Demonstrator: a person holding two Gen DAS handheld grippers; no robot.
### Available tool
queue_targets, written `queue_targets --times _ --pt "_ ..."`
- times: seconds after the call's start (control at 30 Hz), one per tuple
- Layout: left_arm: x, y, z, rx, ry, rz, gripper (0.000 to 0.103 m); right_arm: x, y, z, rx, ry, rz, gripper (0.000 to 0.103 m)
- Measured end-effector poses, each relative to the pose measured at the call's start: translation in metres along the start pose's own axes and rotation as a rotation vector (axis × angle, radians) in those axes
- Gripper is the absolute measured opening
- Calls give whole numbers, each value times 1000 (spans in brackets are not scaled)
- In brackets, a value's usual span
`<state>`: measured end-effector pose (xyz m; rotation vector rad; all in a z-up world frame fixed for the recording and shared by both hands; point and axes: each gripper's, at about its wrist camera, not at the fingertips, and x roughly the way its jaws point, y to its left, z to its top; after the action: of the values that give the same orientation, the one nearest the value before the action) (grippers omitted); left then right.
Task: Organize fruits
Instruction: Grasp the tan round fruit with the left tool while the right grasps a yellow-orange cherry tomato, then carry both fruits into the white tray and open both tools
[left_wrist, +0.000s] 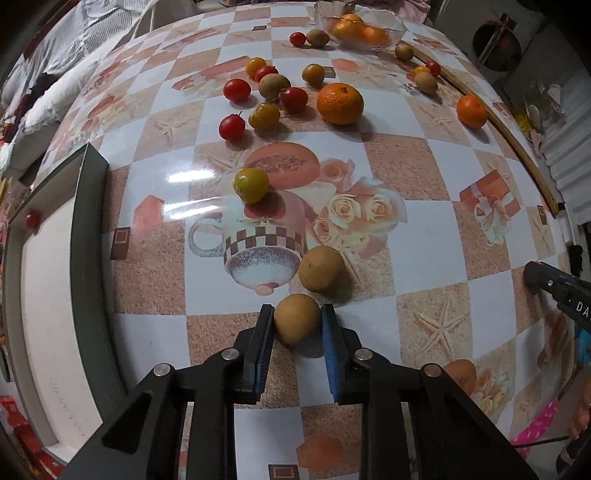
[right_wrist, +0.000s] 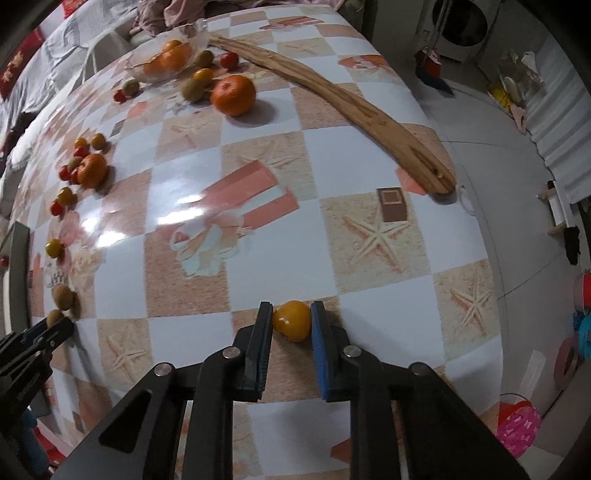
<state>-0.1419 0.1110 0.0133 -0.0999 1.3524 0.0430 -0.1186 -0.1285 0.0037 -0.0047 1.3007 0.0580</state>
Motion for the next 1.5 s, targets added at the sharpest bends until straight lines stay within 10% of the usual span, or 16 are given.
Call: queue_targets --times 0.83,1.5 --pt "-52 66 -10 -85 -69 -57 27 -32 90 4 -126 -15 166 22" --pt "-72 187 -34 -290 -120 31 27 -42 247 1 -424 18 291 22"
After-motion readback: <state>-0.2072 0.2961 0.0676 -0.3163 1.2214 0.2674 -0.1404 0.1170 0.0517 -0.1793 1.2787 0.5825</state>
